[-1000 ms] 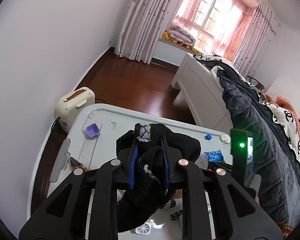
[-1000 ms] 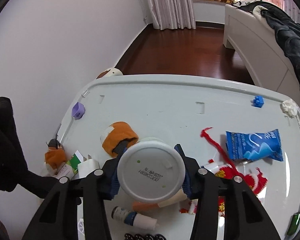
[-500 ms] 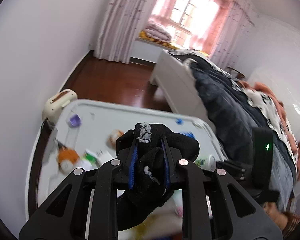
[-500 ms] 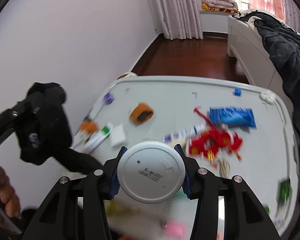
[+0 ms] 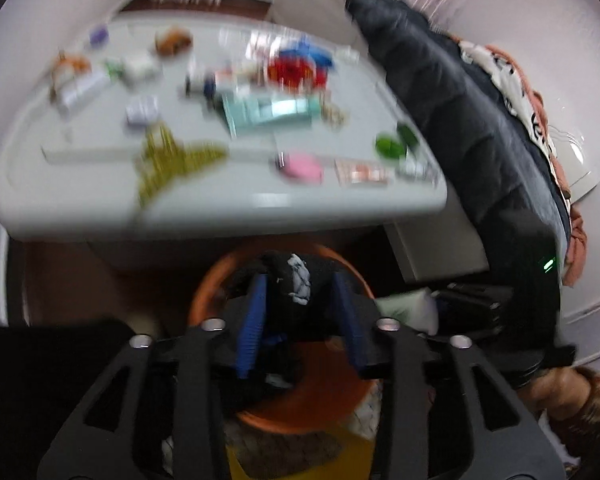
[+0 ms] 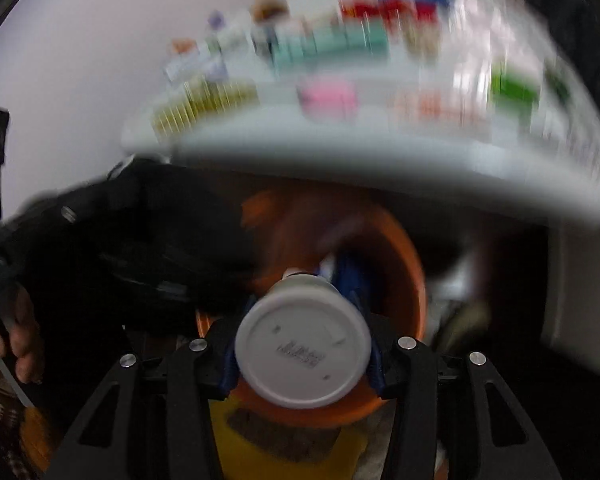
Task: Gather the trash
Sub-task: 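Carry the black cloth and white bottle over the orange bucket and release, then grasp the orange plush toy with the left tool while the right tool grasps the blue snack packet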
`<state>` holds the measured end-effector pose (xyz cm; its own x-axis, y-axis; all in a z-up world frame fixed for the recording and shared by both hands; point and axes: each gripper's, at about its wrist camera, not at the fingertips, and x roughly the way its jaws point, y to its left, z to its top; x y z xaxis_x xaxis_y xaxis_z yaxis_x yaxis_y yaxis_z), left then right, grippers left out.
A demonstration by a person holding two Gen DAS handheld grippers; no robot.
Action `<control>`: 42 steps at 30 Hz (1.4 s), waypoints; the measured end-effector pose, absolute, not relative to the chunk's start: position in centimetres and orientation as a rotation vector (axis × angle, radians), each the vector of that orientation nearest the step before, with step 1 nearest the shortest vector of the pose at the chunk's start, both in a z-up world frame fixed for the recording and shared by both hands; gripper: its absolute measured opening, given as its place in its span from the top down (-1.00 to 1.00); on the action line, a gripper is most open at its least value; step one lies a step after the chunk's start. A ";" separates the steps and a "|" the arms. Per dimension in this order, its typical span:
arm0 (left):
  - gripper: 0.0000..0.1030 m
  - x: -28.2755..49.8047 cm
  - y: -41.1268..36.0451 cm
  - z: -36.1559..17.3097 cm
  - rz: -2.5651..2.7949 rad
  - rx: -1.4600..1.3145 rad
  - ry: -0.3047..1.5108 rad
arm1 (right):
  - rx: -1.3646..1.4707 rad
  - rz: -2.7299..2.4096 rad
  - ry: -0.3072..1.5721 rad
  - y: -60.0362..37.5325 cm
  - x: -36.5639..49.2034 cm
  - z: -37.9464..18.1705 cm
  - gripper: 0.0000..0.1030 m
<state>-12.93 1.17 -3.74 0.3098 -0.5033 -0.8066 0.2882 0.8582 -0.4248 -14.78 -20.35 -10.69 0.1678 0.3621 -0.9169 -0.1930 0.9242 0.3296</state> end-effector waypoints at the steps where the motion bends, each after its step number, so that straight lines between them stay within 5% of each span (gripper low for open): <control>1: 0.06 -12.9 1.1 -4.2 -0.513 -0.217 1.164 | 0.155 0.384 1.369 -20.6 -15.2 -11.5 -0.26; 5: -0.24 -12.5 2.2 -3.6 -0.460 -0.222 1.139 | 0.231 0.349 1.354 -22.3 -14.6 -11.6 -0.36; 19: -0.35 3.1 5.8 3.2 -0.280 -0.208 0.920 | 0.358 0.340 0.932 -25.2 -0.1 3.0 -0.85; 24: -0.35 11.8 5.2 1.3 -0.183 -0.133 0.945 | 0.424 0.292 0.807 -26.8 3.1 4.0 -0.89; 34: -0.34 21.0 1.9 -5.5 -0.096 0.058 1.027 | 0.270 0.232 0.844 -26.7 4.0 1.6 -0.89; 35: -0.11 21.4 1.8 -5.9 -0.098 0.064 1.034 | 0.268 0.229 0.844 -26.9 4.1 1.5 -0.89; 36: 0.35 21.6 1.6 -6.5 -0.099 0.077 1.049 | 0.271 0.225 0.840 -27.1 4.2 1.5 -0.89; 39: 0.59 21.2 1.4 -6.8 -0.085 0.098 1.048 | 0.268 0.189 0.840 -27.8 5.1 1.5 -0.89; 42: 0.60 19.7 1.5 -5.0 -0.116 0.034 1.005 | 0.280 0.157 0.880 -28.3 7.6 1.3 -0.89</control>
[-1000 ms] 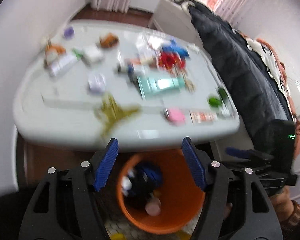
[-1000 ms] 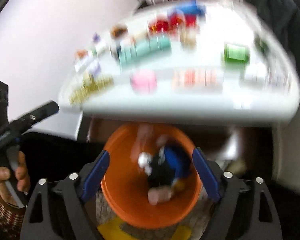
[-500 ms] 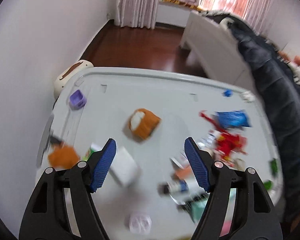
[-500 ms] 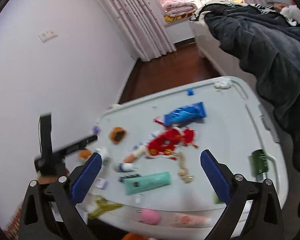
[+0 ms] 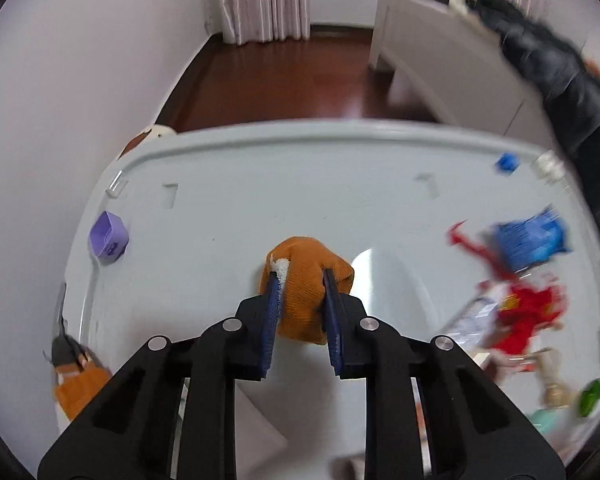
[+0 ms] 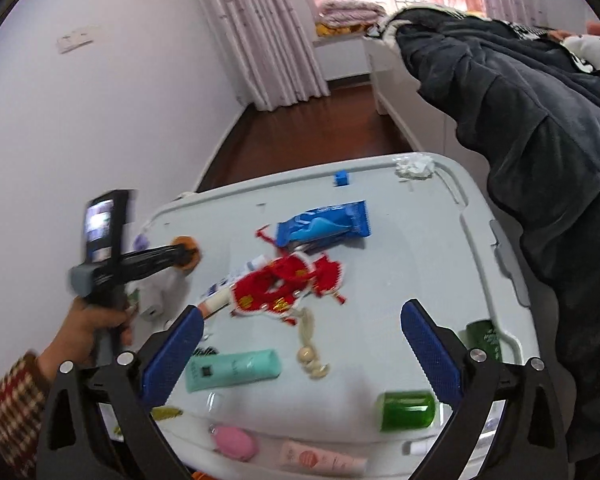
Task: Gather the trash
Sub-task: 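Grasp the orange plush toy with the left tool while the right tool grasps the blue snack packet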
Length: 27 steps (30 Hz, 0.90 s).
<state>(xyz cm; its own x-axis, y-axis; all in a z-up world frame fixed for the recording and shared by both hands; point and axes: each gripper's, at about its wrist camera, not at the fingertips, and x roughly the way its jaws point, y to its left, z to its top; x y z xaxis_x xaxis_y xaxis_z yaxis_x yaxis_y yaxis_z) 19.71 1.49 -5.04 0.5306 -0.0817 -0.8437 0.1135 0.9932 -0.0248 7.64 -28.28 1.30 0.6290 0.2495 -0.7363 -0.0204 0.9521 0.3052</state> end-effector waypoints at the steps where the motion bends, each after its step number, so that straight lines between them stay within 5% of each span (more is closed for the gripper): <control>1: 0.60 19.0 1.6 -4.1 -0.132 -0.009 0.994 | 0.283 0.153 0.898 -28.3 8.8 1.1 -0.89; 9: 0.58 11.7 -0.7 3.1 -0.286 -0.068 0.820 | 0.210 0.106 1.010 -26.8 21.4 -3.5 -0.89; 15: 0.57 11.0 -1.5 3.0 -0.353 -0.056 0.819 | 0.372 0.070 1.136 -27.5 24.5 -7.6 -0.89; 27: 0.56 10.7 -0.2 3.2 -0.368 -0.066 0.830 | 0.185 0.031 1.116 -24.6 26.2 -7.8 -0.90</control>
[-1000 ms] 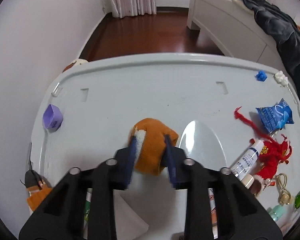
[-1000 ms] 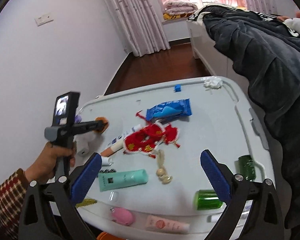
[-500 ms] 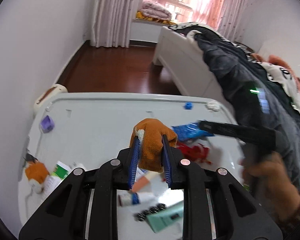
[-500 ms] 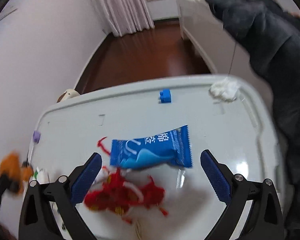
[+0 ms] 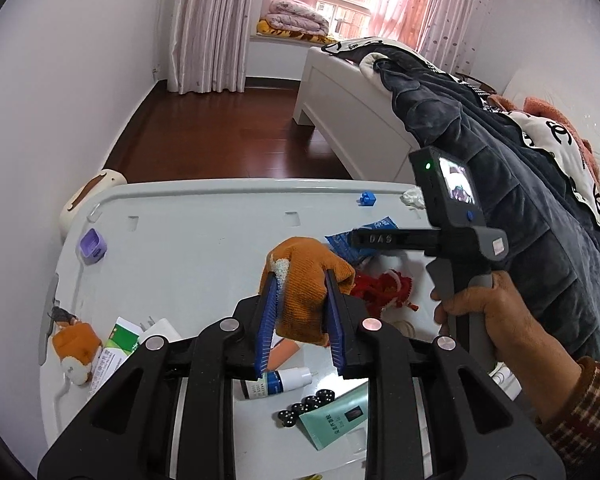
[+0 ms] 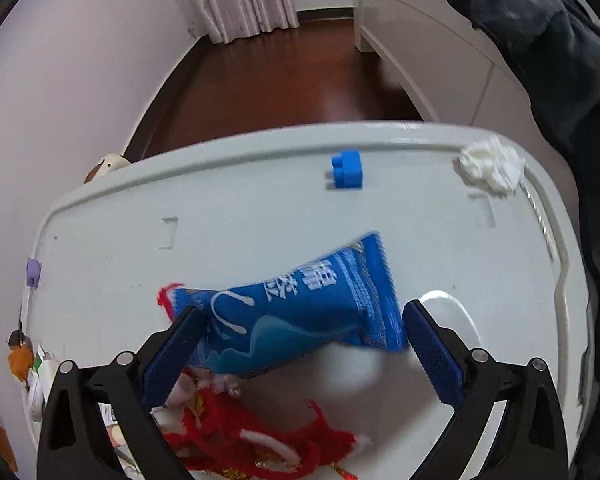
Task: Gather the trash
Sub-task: 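Grasp the orange plush toy with the left tool while the right tool grasps the blue snack packet, then lower both tools over the orange bucket and open them to drop the items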
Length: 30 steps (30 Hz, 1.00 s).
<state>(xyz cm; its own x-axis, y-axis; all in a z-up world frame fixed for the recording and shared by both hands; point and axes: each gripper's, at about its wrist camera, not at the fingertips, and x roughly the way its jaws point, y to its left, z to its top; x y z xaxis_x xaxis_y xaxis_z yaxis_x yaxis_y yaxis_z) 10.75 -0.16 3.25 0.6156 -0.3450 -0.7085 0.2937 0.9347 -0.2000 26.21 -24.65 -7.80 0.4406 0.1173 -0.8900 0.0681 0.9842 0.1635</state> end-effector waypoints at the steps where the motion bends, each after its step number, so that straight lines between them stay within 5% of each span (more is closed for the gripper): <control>1: 0.56 10.7 0.1 3.3 -0.366 -0.072 0.829 | 0.231 0.017 1.108 -25.4 26.1 -7.4 -0.90; 8: 0.56 10.7 1.1 4.3 -0.376 -0.104 0.805 | 0.710 0.003 1.225 -29.3 24.5 -8.5 -0.90; 18: 0.55 10.6 2.1 5.0 -0.377 -0.119 0.781 | 0.331 -0.088 1.248 -24.0 29.1 -9.1 -0.88; 19: 0.55 10.7 2.2 5.0 -0.375 -0.119 0.783 | 0.225 -0.093 1.248 -22.8 29.3 -9.1 -0.73; 22: 0.55 10.8 2.5 4.9 -0.370 -0.130 0.784 | -0.006 -0.003 1.187 -19.1 28.3 -8.3 0.34; 30: 0.55 10.6 3.4 5.5 -0.365 -0.159 0.770 | 0.049 0.123 1.059 -19.3 24.7 -4.4 0.35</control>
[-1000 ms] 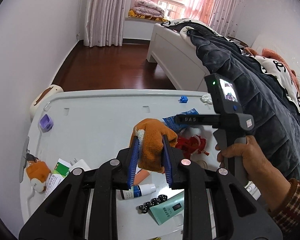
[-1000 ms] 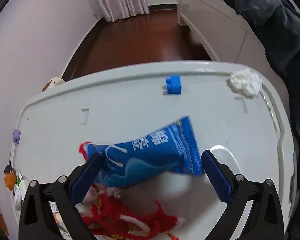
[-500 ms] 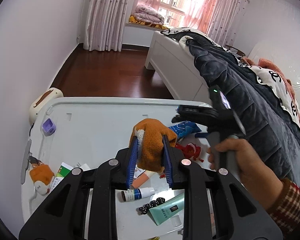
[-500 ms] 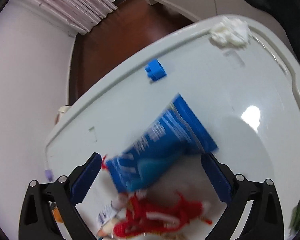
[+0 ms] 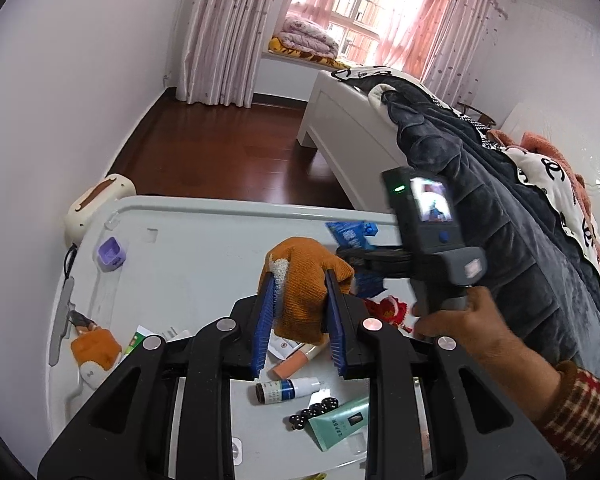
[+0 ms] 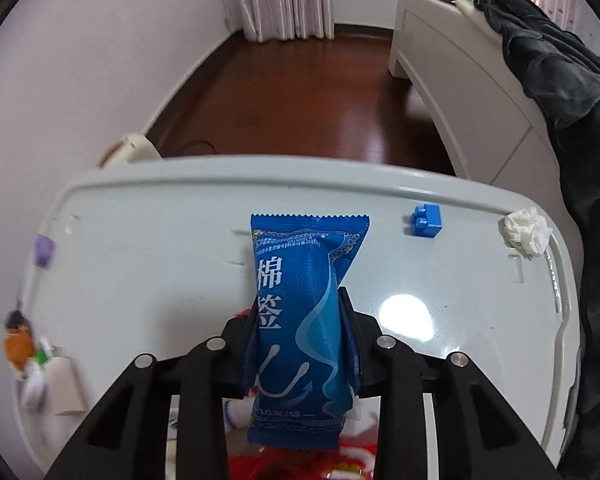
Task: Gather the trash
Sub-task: 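Lower both tools over the orange bucket and open them to drop the items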
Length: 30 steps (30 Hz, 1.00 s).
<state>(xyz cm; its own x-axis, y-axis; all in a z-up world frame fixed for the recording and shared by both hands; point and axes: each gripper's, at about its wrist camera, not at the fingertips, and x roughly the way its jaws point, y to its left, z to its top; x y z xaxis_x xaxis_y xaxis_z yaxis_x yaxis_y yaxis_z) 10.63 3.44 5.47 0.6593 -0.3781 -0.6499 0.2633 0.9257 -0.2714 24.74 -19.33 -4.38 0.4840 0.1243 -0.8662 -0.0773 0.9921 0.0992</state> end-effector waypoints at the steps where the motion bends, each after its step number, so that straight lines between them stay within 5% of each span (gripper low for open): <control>1: 0.55 10.7 3.5 5.4 -0.364 -0.161 0.774 | 0.065 0.136 1.040 -19.6 24.0 -3.3 0.35; 12: 0.55 2.5 2.9 5.7 -0.460 -0.159 0.796 | 0.083 0.312 0.960 -18.8 6.5 3.0 0.34; 24: 0.55 -13.6 1.3 -5.7 -0.528 -0.163 1.178 | 0.154 0.368 1.343 -19.5 -13.5 -11.4 0.32; 27: 0.19 -14.2 0.6 -7.4 -0.536 -0.142 1.253 | 0.149 0.364 1.426 -18.9 -14.7 -14.0 0.23; 29: -0.05 -14.4 0.3 -8.1 -0.526 -0.128 1.277 | 0.161 0.365 1.460 -18.8 -14.4 -14.7 -0.41; 30: -0.16 -14.4 0.4 -8.4 -0.511 -0.117 1.277 | 0.178 0.343 1.444 -19.2 -14.0 -14.4 -0.48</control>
<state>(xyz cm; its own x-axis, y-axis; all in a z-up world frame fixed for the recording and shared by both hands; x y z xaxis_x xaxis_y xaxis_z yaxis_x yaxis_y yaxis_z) -14.41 0.35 -8.35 0.1951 -0.4270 -0.8829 0.3001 0.8830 -0.3608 -13.98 -19.18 -14.37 0.0891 0.3353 -0.9379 -0.1223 0.9382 0.3238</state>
